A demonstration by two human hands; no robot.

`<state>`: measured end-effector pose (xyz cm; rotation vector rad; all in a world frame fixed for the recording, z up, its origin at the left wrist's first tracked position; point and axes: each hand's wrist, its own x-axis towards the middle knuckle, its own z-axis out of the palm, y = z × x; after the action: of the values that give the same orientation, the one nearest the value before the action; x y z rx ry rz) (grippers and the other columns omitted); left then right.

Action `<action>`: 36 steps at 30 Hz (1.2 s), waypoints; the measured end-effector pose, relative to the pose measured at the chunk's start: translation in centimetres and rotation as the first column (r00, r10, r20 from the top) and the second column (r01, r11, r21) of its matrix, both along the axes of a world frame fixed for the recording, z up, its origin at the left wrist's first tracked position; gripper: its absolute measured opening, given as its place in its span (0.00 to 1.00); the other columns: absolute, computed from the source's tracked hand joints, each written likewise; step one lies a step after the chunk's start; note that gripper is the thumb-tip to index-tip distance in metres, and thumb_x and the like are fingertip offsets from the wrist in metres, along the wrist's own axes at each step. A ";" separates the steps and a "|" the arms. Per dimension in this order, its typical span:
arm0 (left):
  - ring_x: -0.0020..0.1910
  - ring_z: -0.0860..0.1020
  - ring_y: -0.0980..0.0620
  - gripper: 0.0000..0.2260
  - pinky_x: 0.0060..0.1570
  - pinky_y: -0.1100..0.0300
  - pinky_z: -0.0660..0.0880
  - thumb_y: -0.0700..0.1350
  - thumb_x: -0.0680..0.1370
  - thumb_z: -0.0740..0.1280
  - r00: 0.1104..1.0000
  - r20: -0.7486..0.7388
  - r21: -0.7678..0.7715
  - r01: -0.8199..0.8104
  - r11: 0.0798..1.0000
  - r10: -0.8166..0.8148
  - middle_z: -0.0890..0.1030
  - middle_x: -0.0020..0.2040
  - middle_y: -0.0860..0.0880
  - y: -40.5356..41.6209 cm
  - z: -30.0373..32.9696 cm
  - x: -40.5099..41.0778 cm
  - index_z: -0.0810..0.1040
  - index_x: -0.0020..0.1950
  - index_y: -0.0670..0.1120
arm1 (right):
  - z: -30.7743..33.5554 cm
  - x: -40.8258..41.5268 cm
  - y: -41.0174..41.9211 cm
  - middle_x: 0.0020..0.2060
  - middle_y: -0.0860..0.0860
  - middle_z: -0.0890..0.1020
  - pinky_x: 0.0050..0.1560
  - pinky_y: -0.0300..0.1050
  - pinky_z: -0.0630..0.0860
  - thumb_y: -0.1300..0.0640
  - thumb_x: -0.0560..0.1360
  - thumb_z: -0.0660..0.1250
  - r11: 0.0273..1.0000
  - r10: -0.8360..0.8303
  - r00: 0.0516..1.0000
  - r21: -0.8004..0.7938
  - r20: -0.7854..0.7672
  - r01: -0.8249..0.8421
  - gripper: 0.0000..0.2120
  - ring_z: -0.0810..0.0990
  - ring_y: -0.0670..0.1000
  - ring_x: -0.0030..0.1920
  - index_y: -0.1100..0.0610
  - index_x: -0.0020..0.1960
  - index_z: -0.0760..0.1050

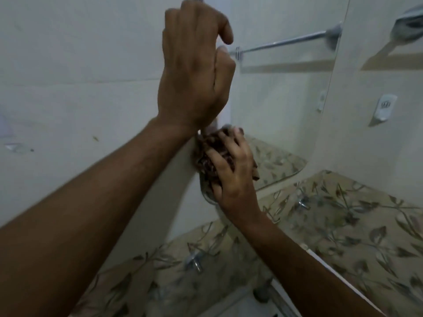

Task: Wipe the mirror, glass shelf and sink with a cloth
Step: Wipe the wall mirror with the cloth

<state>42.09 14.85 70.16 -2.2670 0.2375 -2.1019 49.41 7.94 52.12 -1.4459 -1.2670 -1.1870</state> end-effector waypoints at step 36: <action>0.50 0.71 0.32 0.09 0.52 0.36 0.70 0.52 0.82 0.52 0.986 -0.168 -0.025 -0.004 1.000 0.000 0.71 0.49 0.37 1.1 -0.6 1.5 0.70 0.56 0.58 | -6.5 4.1 -0.3 0.72 0.54 0.67 0.73 0.56 0.68 0.54 0.83 0.56 0.917 -0.049 0.837 0.307 -0.545 0.253 0.17 0.66 0.56 0.75 0.55 0.70 0.72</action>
<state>43.59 16.00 69.55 -2.4606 0.2146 -1.9243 53.52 7.61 45.58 -1.4662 -0.5189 -0.9632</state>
